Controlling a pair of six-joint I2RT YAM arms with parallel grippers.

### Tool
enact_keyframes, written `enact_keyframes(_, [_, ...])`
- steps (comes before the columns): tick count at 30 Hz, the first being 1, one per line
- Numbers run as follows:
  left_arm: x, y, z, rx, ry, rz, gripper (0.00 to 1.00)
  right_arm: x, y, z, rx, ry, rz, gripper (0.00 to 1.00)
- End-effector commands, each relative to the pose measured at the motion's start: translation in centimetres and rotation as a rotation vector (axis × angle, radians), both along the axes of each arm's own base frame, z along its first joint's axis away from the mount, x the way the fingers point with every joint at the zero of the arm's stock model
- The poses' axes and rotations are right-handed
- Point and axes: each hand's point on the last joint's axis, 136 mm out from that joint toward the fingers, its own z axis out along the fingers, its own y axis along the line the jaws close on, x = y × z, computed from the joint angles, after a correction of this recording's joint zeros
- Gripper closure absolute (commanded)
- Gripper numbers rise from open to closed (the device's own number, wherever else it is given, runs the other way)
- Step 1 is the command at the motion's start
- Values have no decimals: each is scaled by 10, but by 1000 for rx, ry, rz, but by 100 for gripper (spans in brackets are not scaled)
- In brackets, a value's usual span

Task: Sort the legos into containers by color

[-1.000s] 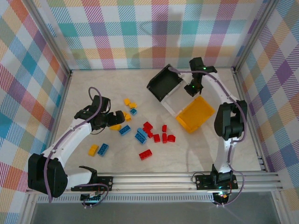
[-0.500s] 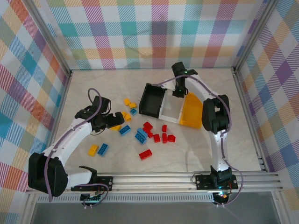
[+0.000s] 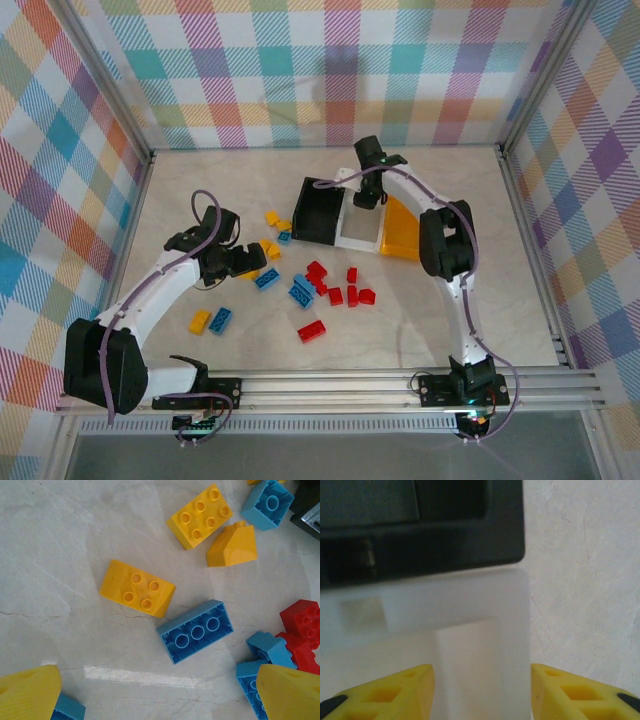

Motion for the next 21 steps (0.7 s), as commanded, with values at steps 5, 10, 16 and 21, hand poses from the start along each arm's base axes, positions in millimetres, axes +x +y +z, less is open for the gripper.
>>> enact_keyframes(5, [7,-2,7,-18,-43,3,0,34,8,172,472,-327,-402,33])
enact_keyframes(10, [16,-8,20,-46,-103,-26,0,-28,11,232,886,0,-672,20])
enact_keyframes(16, [16,-27,37,-117,-163,-126,1,-131,13,207,911,502,-771,23])
enact_keyframes(21, [1,-48,33,-133,-133,-222,2,-227,-3,141,814,731,-955,27])
